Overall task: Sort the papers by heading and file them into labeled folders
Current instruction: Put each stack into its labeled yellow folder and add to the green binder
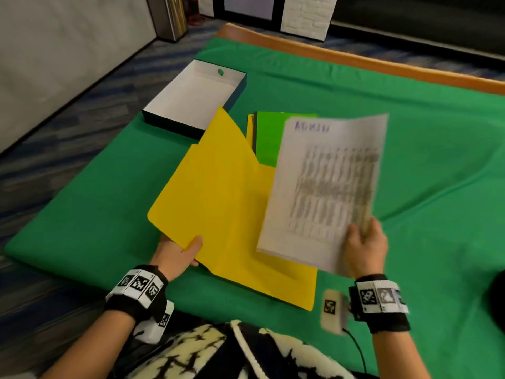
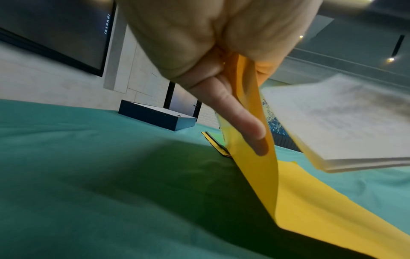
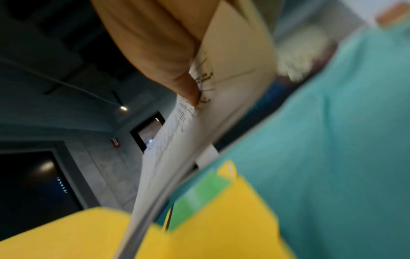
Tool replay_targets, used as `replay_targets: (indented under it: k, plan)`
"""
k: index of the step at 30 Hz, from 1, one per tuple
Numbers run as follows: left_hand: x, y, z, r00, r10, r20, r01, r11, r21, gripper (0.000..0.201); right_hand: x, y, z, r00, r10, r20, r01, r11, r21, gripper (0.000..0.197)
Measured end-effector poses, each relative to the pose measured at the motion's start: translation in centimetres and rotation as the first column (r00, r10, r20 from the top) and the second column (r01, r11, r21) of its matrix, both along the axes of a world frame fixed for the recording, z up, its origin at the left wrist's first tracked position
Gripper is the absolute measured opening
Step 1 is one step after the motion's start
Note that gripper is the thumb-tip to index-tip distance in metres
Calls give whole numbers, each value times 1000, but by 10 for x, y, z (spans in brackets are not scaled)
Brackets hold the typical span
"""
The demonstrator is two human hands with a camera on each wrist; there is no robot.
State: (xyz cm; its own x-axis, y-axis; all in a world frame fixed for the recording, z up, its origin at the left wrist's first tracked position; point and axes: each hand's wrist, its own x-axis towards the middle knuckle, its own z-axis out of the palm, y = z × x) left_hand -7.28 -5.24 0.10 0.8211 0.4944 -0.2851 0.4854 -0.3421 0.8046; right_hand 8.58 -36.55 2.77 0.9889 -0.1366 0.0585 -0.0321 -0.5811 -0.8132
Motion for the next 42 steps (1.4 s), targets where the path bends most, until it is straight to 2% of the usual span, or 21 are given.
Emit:
replay_targets:
  k: [2,6,9,11,12,13,14,16,17,18,21,24,28,31,34,37,39,42]
  plan:
    - [-1,0,-3,1000,-18,0,18,1000,-6,21,-8,15,-27,988,87,-126,-83,996,37,8]
    - [-1,0,-5,998,-39,-49,39,999,5,27,-23,41,-56,930,230,-287,-231,972,31,21]
    - [-1,1,-7,991,-68,-114,73,996,42,14,-27,49,-64,858,307,-411,-323,946,32,33]
    - [-1,1,-7,975,-85,-204,90,996,18,39,-27,47,-68,828,322,-458,-349,937,27,36]
    - [1,-1,-5,971,-116,-207,117,993,-3,34,-25,45,-70,816,327,-476,-358,933,27,36]
    - [2,-3,-1,964,-192,-184,192,981,-18,23,-24,43,-70,804,336,-490,-368,929,33,36]
    - [4,-3,1,939,-297,-175,297,955,-26,26,-22,41,-70,794,341,-504,-370,928,44,33]
    - [8,-4,2,851,-489,-191,500,866,9,56,-17,36,-69,791,314,-526,-344,938,43,32]
    - [10,-4,0,812,-548,-200,562,827,16,66,-13,31,-69,805,274,-525,-303,952,32,36]
    - [13,-1,-8,791,-558,-250,583,812,33,67,-10,26,-71,827,228,-514,-243,969,38,41]
    - [22,1,-28,822,-506,-262,552,821,145,50,0,13,-73,837,121,-534,-35,985,168,52]
    - [37,-6,-37,862,-428,-274,470,876,110,49,2,14,-68,786,127,-605,100,939,328,54]
    - [61,-16,-42,896,-353,-269,362,932,-19,71,2,21,-67,776,141,-615,105,932,346,43]
    - [71,-19,-50,886,-355,-299,364,931,-27,82,-3,21,-74,763,156,-628,80,941,330,62]
    - [78,-32,-49,911,-340,-235,346,938,-15,76,-13,21,-78,759,250,-602,12,918,397,55]
    - [91,-37,-43,947,-292,-133,297,955,19,65,-20,18,-76,766,280,-578,35,880,473,57]
    - [103,-34,-41,951,-294,-91,298,954,26,56,-15,12,-74,785,254,-565,59,877,476,56]
    - [135,-32,-32,932,-325,-162,336,941,47,44,5,-2,-73,842,150,-519,103,899,426,58]
